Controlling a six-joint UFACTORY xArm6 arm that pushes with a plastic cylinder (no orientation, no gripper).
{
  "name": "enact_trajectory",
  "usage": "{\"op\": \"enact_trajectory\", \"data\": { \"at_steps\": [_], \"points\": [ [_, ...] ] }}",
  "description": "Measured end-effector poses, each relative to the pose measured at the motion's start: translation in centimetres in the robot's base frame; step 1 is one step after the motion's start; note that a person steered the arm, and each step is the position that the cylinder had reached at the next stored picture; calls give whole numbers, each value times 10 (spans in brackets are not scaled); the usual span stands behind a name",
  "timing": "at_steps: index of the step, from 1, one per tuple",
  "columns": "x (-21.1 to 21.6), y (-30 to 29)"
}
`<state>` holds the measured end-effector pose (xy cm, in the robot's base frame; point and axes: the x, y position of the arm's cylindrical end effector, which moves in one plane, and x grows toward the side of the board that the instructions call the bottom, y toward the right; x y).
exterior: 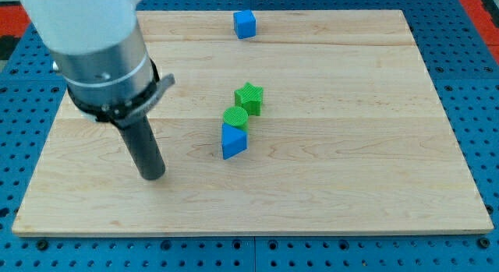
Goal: Push the blue triangle towards top right
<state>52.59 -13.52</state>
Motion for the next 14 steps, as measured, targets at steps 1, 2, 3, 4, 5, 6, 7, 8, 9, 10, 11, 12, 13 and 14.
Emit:
{"op": "enact_trajectory", "data": {
  "at_steps": [1,2,3,4,5,6,7,8,9,10,11,12,13,14],
  "points": [
    [-34,20],
    [-41,91],
    [-37,133],
    [-31,151],
    [-18,157],
    [4,157],
    [-1,167],
    [-23,204],
    [-33,240],
    [-41,258],
    [-57,263],
    [-79,271],
    [-101,277],
    [-126,277]
  ]
}}
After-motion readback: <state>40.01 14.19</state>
